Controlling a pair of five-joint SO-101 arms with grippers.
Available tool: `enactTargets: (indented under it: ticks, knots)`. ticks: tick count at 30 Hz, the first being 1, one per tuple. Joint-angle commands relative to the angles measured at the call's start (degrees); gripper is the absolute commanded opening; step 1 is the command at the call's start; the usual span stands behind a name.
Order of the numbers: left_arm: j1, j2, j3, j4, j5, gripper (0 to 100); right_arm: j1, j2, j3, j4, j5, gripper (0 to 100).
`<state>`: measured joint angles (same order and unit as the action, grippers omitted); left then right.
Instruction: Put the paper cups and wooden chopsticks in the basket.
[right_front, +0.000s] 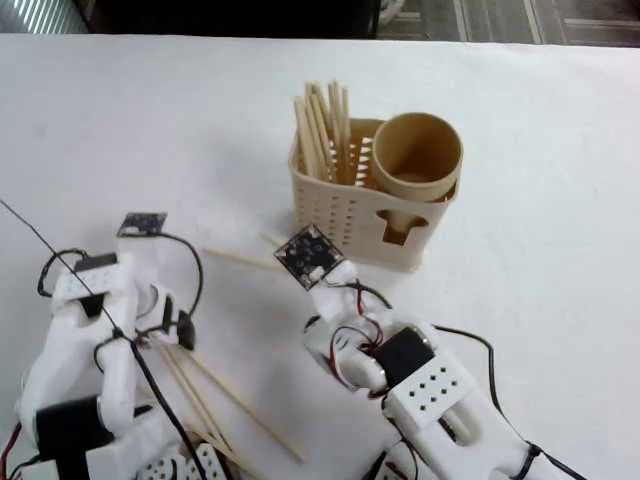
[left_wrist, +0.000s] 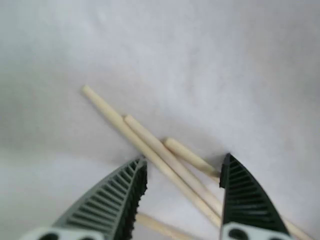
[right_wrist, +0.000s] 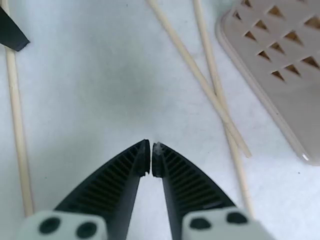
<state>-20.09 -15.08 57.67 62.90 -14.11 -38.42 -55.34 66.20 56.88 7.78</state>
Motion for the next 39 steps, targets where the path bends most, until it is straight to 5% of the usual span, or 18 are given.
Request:
enactTargets:
  ticks: [1, 11, 26, 32, 39]
  knots:
    - [1.1, 1.5, -3.6, -0.8, 0.7, 23, 0.6, -1.0, -0.4, -0.7, 0.2, 1.8]
    - [4.9, 2.3, -12.2, -4.1, 8.4, 3, 0.7, -1.1, -0.4, -0.7, 0.2, 1.8]
    - [7.1, 1.9, -28.8, -1.4, 18.3, 2, 0.7, -1.1, -0.3, -0.7, 0.2, 1.8]
    - [7.0, 1.9, -32.9, 9.9, 18.1, 5, 0.7, -1.1, -0.3, -0.7, 0.2, 1.8]
    - [7.0, 1.8, -34.1, 20.9, 18.4, 25, 0.7, -1.1, -0.3, -0.7, 0.2, 1.8]
